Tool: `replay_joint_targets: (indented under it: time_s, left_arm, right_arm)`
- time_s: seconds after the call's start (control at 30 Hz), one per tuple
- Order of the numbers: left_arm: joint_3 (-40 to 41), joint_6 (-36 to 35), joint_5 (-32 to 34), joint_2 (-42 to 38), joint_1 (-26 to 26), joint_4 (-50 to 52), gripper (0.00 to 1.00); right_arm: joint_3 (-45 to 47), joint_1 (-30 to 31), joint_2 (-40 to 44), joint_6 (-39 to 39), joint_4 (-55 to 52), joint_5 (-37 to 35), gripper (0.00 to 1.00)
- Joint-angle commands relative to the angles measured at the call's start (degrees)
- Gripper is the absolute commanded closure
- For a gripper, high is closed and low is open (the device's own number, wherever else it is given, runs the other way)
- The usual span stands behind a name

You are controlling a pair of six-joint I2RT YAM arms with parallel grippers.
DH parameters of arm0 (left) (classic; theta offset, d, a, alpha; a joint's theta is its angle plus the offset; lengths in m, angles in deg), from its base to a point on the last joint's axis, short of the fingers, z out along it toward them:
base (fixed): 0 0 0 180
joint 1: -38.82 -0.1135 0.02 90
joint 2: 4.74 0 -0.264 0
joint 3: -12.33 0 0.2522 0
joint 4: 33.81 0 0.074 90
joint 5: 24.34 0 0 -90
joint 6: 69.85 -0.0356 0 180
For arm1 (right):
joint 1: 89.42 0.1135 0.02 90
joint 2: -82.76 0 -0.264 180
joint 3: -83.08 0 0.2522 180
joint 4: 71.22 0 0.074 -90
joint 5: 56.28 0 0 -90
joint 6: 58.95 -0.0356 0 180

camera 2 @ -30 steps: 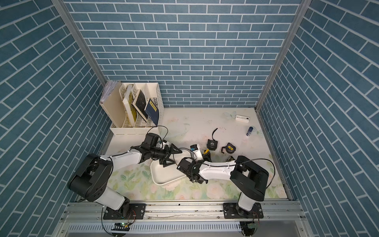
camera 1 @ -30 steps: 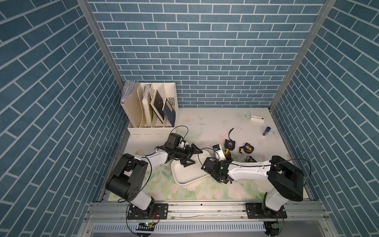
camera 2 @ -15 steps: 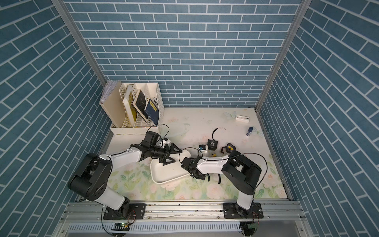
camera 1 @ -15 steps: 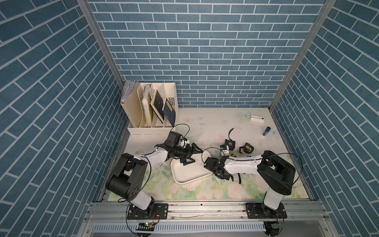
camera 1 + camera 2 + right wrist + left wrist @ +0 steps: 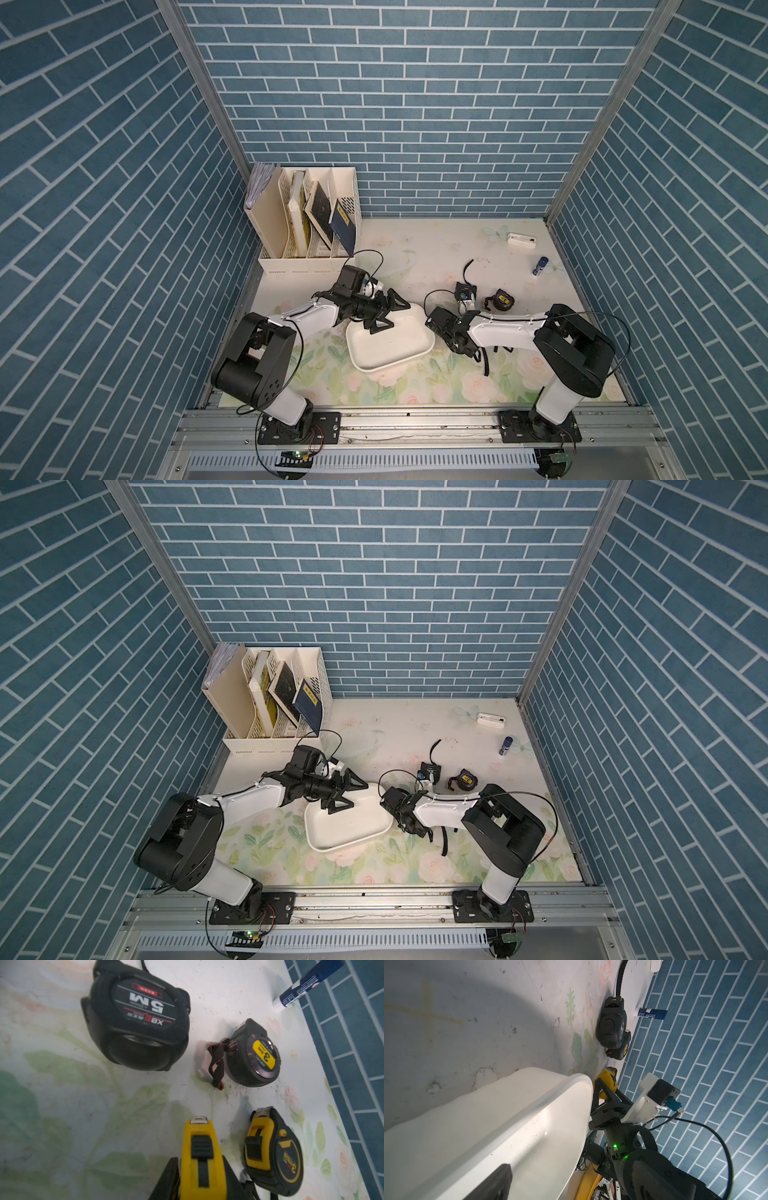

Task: Take the tape measure out of the storage box
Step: Place the tape measure at the center of the board.

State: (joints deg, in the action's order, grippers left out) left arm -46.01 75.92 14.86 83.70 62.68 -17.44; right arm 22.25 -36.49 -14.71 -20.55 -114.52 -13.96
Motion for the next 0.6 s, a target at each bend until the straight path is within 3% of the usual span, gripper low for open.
replay_joint_targets:
  time_s: [0.0, 0.17, 0.4, 0.57]
  left_arm:
    - [-1.51, -0.4, 1.14, -1.87, -0.47, 1.67, 0.04]
    - [-2.6, -0.62, 1.87, -2.6, -0.45, 2.76, 0.04]
    - [-2.8, -0.72, 2.28, -2.22, -0.39, 3.18, 0.04]
    - [-2.97, -0.67, 2.34, -2.4, -0.44, 3.45, 0.04]
  right_arm:
    - [1.43, -1.86, 0.89, 2.36, 3.12, 3.94, 1.0]
    - [2.33, -3.97, 0.62, 3.12, 4.49, 6.77, 0.99]
    - [1.57, -3.93, -0.17, 4.06, 3.99, 6.34, 0.79]
    - [1.85, -3.89, -0.4, 3.96, 3.79, 6.26, 0.59]
